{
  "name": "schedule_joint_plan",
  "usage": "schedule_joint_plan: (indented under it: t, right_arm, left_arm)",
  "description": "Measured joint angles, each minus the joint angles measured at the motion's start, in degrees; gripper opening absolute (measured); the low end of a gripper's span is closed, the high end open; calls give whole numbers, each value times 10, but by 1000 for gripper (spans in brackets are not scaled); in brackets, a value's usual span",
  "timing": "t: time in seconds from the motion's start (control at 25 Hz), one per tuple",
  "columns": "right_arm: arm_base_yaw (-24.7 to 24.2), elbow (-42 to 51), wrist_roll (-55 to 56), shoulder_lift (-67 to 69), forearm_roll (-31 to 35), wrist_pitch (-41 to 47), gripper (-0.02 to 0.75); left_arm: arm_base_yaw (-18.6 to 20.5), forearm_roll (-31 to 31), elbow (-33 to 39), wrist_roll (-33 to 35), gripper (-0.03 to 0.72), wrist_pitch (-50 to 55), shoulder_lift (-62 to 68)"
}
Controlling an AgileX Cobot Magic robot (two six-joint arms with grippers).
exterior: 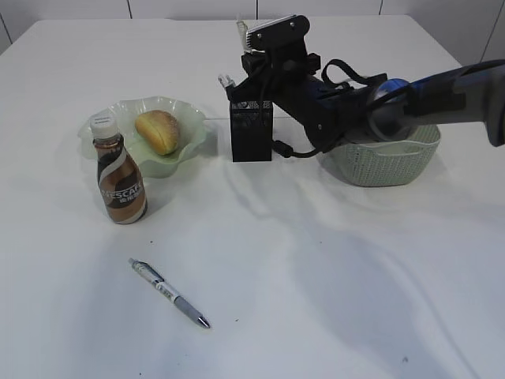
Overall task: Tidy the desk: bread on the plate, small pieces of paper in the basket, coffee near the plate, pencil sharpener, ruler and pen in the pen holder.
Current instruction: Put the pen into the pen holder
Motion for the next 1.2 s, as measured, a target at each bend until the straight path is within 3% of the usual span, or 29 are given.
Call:
schedule_joint_plan:
  t: [0.8, 1.2]
  right_arm:
    - [-2, -7, 0, 14, 0, -2, 92]
    - [-2, -7, 0, 14, -2, 31, 195]
  left_arm:
    - [0, -2, 0, 0, 298, -22, 0]
    - [0, -2, 0, 0, 297, -28, 0]
